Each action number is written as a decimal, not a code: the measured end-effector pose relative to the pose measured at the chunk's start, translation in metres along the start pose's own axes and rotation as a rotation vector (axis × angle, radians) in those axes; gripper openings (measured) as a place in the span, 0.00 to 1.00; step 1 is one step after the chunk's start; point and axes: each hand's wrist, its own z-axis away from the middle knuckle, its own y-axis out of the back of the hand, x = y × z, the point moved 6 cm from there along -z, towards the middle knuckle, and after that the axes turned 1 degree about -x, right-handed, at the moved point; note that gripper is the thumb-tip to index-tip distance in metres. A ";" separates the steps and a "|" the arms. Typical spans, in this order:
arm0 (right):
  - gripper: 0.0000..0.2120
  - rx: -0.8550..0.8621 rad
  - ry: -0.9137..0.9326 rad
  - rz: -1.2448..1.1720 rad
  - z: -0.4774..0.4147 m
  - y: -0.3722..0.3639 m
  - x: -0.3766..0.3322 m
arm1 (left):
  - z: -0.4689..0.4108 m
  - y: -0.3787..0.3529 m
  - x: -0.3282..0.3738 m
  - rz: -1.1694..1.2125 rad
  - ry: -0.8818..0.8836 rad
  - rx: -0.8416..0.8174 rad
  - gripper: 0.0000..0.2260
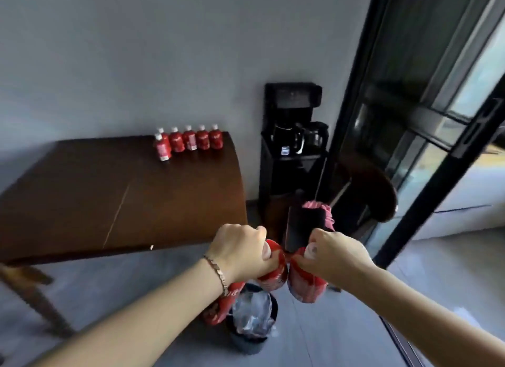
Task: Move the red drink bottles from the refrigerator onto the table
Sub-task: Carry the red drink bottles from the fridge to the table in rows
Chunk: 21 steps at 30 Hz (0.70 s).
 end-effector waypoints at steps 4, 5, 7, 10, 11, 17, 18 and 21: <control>0.17 -0.057 0.153 0.011 -0.078 -0.007 -0.060 | -0.002 -0.002 -0.083 -0.026 0.226 -0.014 0.17; 0.16 -0.075 0.181 0.006 -0.094 -0.010 -0.075 | -0.001 -0.002 -0.102 -0.042 0.273 -0.012 0.17; 0.16 -0.131 0.218 -0.014 -0.123 -0.018 -0.104 | 0.001 -0.005 -0.140 -0.064 0.360 -0.016 0.16; 0.18 -0.190 0.244 -0.056 -0.169 -0.033 -0.145 | 0.003 -0.014 -0.199 -0.084 0.463 -0.026 0.17; 0.18 -0.198 0.250 -0.065 -0.184 -0.038 -0.159 | 0.002 -0.018 -0.219 -0.092 0.483 -0.036 0.17; 0.20 -0.224 0.222 -0.081 -0.279 -0.071 -0.238 | -0.026 -0.051 -0.341 -0.096 0.489 -0.133 0.20; 0.20 -0.228 0.204 -0.090 -0.296 -0.074 -0.249 | -0.034 -0.056 -0.360 -0.081 0.476 -0.154 0.20; 0.18 -0.235 0.135 -0.122 -0.335 -0.078 -0.274 | -0.059 -0.071 -0.408 -0.058 0.429 -0.215 0.22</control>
